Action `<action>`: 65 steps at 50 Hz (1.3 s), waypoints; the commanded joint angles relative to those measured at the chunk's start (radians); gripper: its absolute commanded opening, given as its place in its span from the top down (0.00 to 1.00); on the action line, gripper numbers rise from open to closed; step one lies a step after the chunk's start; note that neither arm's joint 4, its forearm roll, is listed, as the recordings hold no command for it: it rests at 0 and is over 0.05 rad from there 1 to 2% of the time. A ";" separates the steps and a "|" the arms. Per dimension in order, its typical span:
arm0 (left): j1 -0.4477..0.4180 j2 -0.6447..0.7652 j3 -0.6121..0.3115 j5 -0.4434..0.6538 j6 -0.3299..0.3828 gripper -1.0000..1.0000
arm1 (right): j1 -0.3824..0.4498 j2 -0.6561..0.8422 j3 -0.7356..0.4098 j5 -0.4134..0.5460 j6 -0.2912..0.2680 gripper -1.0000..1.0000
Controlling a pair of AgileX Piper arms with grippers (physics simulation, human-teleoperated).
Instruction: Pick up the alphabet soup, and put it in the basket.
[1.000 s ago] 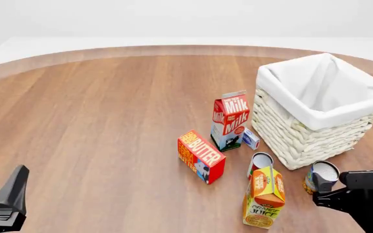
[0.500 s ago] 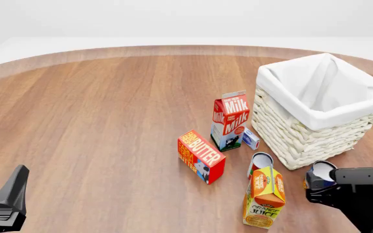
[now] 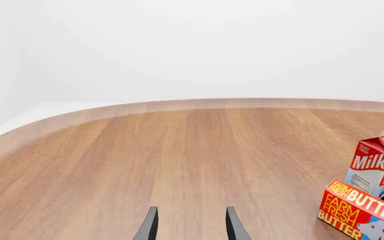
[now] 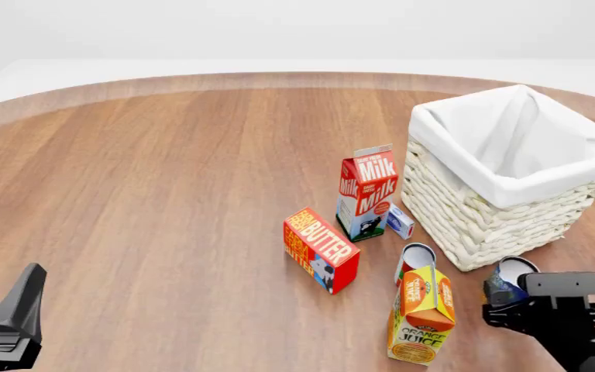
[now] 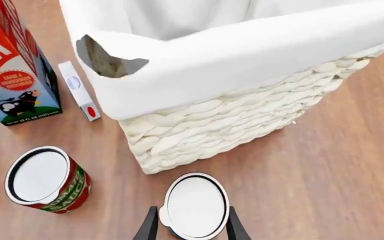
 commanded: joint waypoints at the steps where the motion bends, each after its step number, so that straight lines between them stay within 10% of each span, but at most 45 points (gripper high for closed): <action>1: 0.000 0.000 0.000 0.000 0.000 0.00 | -0.003 0.089 0.000 -0.071 0.006 0.00; 13: 0.000 0.000 0.000 0.000 0.000 0.00 | 0.013 0.151 -0.002 -0.110 0.022 0.00; 14: 0.000 0.000 0.000 0.000 0.000 0.00 | 0.016 0.156 -0.002 -0.113 0.022 1.00; 65: 0.000 0.000 0.000 0.000 0.000 0.00 | 0.015 -0.204 -0.012 0.184 0.013 1.00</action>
